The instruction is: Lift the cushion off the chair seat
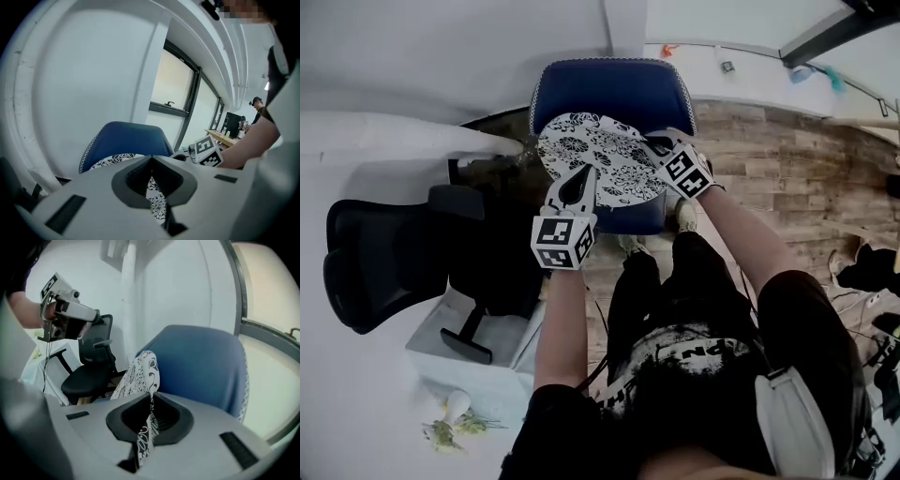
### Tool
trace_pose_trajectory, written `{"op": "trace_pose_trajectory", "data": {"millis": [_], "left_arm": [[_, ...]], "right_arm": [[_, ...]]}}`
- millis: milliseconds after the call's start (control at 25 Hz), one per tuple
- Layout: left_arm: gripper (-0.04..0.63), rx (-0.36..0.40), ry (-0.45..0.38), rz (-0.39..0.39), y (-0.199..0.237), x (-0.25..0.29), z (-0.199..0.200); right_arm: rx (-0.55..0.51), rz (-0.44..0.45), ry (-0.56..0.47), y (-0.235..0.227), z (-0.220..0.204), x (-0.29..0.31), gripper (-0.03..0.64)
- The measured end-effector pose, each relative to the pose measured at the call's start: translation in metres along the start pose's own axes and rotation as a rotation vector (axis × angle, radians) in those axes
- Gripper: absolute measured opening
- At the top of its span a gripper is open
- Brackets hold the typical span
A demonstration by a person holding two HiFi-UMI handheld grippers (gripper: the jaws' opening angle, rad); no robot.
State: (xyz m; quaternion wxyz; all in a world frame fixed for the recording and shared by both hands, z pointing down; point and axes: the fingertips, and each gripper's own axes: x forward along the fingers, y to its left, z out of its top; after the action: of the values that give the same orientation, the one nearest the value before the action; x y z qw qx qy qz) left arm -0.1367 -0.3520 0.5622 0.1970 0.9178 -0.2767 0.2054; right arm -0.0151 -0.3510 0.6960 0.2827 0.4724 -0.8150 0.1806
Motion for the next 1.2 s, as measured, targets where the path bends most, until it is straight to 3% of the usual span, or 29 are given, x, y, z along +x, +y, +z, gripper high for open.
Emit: {"op": "trace_pose_trajectory", "data": {"millis": [160, 520, 960, 1200], "left_arm": [[0.012, -0.026, -0.068, 0.007, -0.001, -0.015, 0.032], [0.012, 0.04, -0.121, 0.025, -0.01, -0.047, 0.067], [0.012, 0.093, -0.166, 0.072, -0.011, -0.074, 0.102], [0.012, 0.132, -0.184, 0.089, -0.018, -0.075, 0.119]], "right_arm": [[0.041, -0.035, -0.077, -0.003, 0.039, -0.032, 0.026], [0.017, -0.092, -0.216, 0.0, 0.109, -0.101, 0.026], [-0.025, -0.109, -0.382, -0.005, 0.194, -0.173, 0.026], [-0.05, -0.076, -0.429, -0.007, 0.217, -0.197, 0.026]]}}
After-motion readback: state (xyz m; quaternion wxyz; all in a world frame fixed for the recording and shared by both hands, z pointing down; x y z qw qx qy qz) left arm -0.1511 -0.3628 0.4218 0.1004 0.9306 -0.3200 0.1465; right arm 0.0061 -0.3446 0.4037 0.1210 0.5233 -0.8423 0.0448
